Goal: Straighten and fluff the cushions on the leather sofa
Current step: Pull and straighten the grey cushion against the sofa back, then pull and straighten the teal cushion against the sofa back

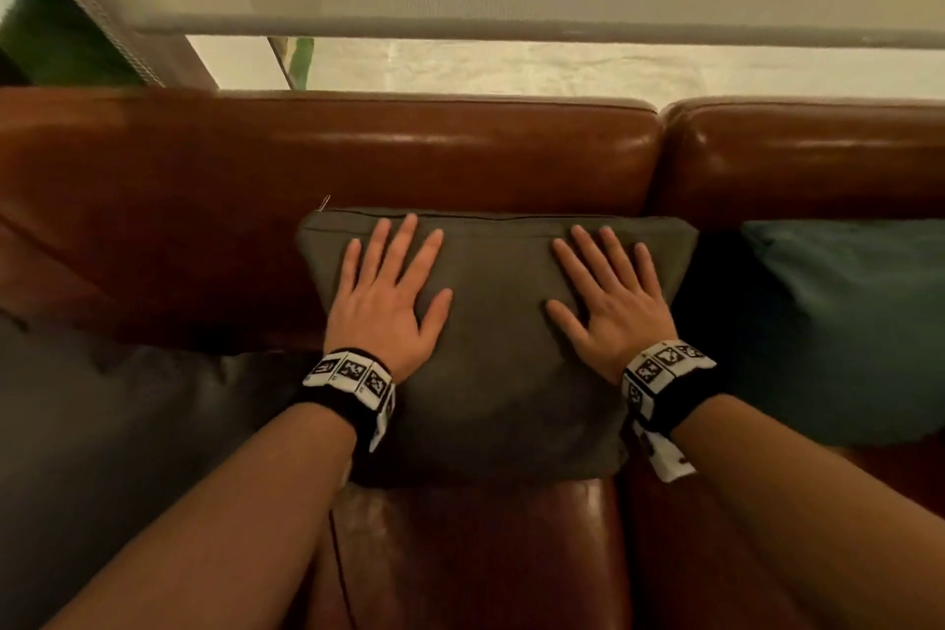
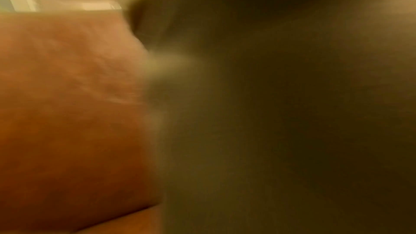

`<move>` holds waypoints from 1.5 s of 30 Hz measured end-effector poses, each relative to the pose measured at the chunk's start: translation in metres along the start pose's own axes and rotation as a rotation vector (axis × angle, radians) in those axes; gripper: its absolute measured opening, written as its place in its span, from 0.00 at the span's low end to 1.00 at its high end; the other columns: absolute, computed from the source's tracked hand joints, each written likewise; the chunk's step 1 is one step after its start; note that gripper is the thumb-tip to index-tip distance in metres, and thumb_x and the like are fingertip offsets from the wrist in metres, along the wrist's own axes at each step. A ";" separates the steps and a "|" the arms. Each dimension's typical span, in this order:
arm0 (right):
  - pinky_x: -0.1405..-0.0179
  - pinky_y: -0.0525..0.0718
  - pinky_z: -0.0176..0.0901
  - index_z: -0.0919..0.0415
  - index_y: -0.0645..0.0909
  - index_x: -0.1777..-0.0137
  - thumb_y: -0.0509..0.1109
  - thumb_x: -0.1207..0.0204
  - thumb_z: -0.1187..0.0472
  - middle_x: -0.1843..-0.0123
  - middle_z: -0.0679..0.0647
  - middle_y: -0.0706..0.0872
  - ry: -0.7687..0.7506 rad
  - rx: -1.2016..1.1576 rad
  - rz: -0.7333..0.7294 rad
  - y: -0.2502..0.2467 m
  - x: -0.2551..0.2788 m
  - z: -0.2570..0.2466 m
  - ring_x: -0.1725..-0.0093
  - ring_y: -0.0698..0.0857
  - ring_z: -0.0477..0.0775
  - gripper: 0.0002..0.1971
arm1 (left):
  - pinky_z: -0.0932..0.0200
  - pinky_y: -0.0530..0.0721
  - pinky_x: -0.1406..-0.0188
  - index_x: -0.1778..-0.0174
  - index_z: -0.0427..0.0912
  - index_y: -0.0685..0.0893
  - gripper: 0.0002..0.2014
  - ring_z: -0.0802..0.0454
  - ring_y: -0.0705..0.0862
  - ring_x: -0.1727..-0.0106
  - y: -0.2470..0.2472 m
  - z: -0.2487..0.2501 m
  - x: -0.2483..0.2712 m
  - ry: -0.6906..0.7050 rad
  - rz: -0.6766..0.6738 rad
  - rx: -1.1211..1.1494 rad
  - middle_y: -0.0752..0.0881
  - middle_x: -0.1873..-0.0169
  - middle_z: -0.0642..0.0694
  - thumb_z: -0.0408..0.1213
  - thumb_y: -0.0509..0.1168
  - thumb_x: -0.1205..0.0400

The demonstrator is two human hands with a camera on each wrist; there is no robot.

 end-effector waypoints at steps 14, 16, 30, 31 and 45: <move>0.16 0.46 0.56 0.41 0.54 0.16 0.40 0.15 0.38 0.18 0.46 0.66 -0.089 -0.051 -0.121 -0.031 -0.037 -0.021 0.18 0.62 0.52 0.28 | 0.42 0.71 0.32 0.30 0.51 0.75 0.29 0.41 0.80 0.37 -0.032 -0.033 -0.031 0.062 -0.102 -0.082 0.83 0.37 0.44 0.59 0.40 0.17; 0.15 0.47 0.57 0.42 0.56 0.17 0.39 0.15 0.38 0.19 0.47 0.68 -0.018 -0.042 -0.125 -0.029 -0.032 -0.004 0.18 0.62 0.51 0.28 | 0.41 0.74 0.41 0.36 0.51 0.77 0.27 0.37 0.81 0.42 -0.036 -0.063 -0.024 -0.040 -0.119 -0.171 0.84 0.43 0.42 0.60 0.40 0.16; 0.49 0.80 0.40 0.48 0.82 0.35 0.64 0.17 0.59 0.49 0.45 0.85 0.215 -0.503 0.087 -0.039 0.123 0.122 0.52 0.85 0.46 0.14 | 0.62 0.82 0.47 0.36 0.54 0.79 0.16 0.64 0.82 0.50 -0.068 0.130 0.060 0.021 -0.034 0.802 0.82 0.50 0.61 0.51 0.53 0.16; 0.48 0.79 0.40 0.50 0.84 0.38 0.65 0.18 0.62 0.49 0.47 0.87 0.333 -0.479 0.122 -0.039 0.134 0.157 0.50 0.86 0.50 0.13 | 0.64 0.82 0.52 0.38 0.55 0.80 0.15 0.65 0.82 0.55 -0.063 0.159 0.060 0.038 -0.113 0.827 0.83 0.55 0.62 0.52 0.54 0.16; 0.26 0.72 0.60 0.56 0.67 0.20 0.58 0.16 0.51 0.25 0.62 0.76 0.917 -0.815 0.045 -0.048 0.109 0.511 0.27 0.76 0.68 0.25 | 0.69 0.65 0.42 0.27 0.40 0.76 0.20 0.48 0.76 0.29 -0.007 0.404 -0.070 -0.495 -0.161 1.072 0.80 0.31 0.44 0.44 0.49 0.10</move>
Point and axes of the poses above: each hand's wrist, its own x-axis away from the middle knuckle, its own y-axis out of the palm, z = x × y, the point moved 1 cm from there along -x, towards the middle knuckle
